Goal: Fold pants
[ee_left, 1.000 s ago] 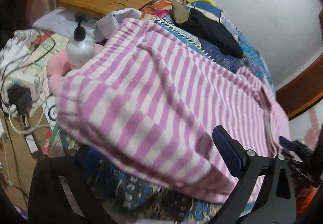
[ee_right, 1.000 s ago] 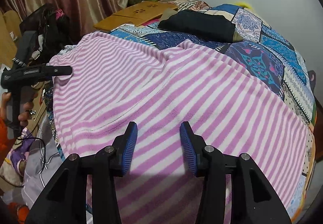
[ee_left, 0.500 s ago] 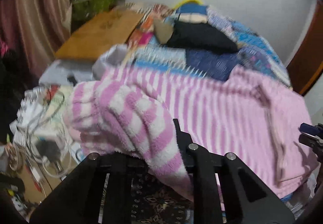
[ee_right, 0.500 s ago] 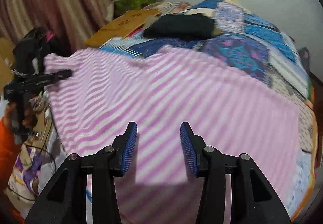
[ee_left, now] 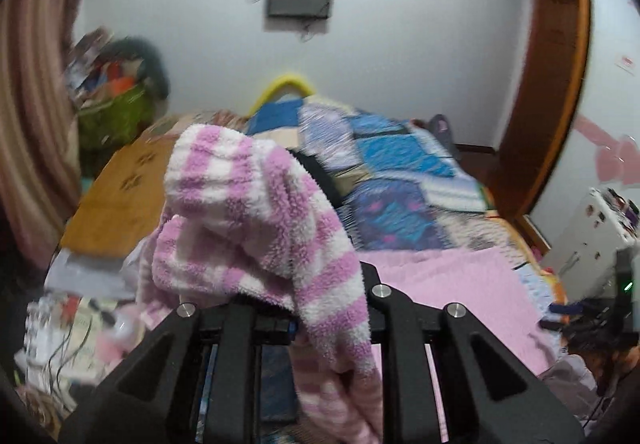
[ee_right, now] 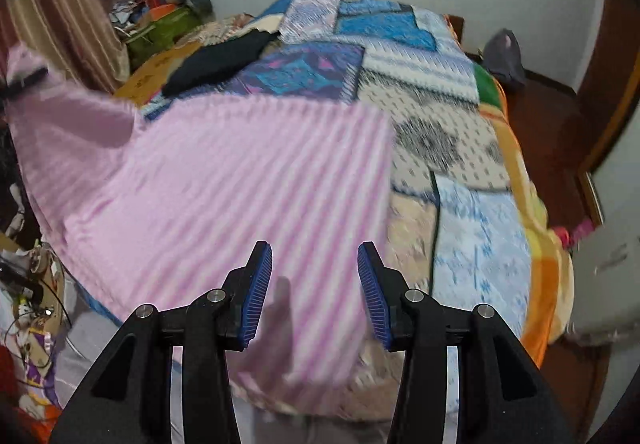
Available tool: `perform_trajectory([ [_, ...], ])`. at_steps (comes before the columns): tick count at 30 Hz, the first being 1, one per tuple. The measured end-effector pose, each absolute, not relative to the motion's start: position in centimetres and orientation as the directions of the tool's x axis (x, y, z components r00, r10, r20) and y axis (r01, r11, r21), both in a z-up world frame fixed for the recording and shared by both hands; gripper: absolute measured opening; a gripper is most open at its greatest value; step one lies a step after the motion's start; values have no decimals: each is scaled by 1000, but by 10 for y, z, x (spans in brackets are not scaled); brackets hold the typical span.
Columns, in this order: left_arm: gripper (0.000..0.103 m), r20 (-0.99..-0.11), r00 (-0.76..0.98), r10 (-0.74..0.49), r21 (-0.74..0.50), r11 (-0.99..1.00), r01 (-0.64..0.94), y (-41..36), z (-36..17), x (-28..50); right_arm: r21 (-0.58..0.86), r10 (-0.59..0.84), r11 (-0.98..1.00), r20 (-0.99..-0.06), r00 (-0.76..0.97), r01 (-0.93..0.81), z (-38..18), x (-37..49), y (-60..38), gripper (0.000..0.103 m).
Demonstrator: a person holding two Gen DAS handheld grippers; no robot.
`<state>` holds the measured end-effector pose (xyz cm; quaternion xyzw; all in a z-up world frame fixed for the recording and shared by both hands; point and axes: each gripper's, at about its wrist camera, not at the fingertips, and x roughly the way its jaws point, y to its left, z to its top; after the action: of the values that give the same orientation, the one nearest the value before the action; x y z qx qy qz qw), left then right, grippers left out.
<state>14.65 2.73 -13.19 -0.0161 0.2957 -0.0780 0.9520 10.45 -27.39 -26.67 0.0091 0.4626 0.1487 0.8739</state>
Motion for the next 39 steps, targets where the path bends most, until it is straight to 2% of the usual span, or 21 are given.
perform_trajectory([
  [4,16,-546,799,-251,-79,965,249,-21,-115,152,182,290,949,-826,484,-258,-303,98,-271,41],
  [8,15,-562,762,-320,-63,936,347,-77,-111,160,189,304,945,-804,511,-266,-302,94,-272,41],
  [11,15,-585,728,-357,-43,910,412,-123,-121,160,249,351,933,-790,503,-261,-300,93,-286,41],
  [16,15,-647,636,-421,-40,851,524,-188,-155,151,256,333,942,-780,530,-215,-295,84,-312,41],
  [24,16,-808,439,-394,-60,795,604,-251,-246,141,251,265,962,-743,615,-112,-270,62,-362,41],
  [28,18,-833,428,-351,-27,798,602,-258,-268,134,253,252,963,-727,639,-91,-260,54,-375,41],
  [30,23,-832,427,-354,-27,795,606,-259,-265,132,253,249,963,-721,647,-89,-256,51,-376,41],
  [32,39,-831,409,-376,-52,786,616,-259,-260,132,254,252,963,-714,653,-94,-253,53,-374,41],
  [35,54,-809,421,-409,-65,776,628,-249,-240,124,262,269,958,-696,666,-113,-247,56,-369,41],
  [39,55,-750,509,-423,-39,796,604,-222,-203,117,261,296,952,-668,683,-157,-233,60,-356,41],
])
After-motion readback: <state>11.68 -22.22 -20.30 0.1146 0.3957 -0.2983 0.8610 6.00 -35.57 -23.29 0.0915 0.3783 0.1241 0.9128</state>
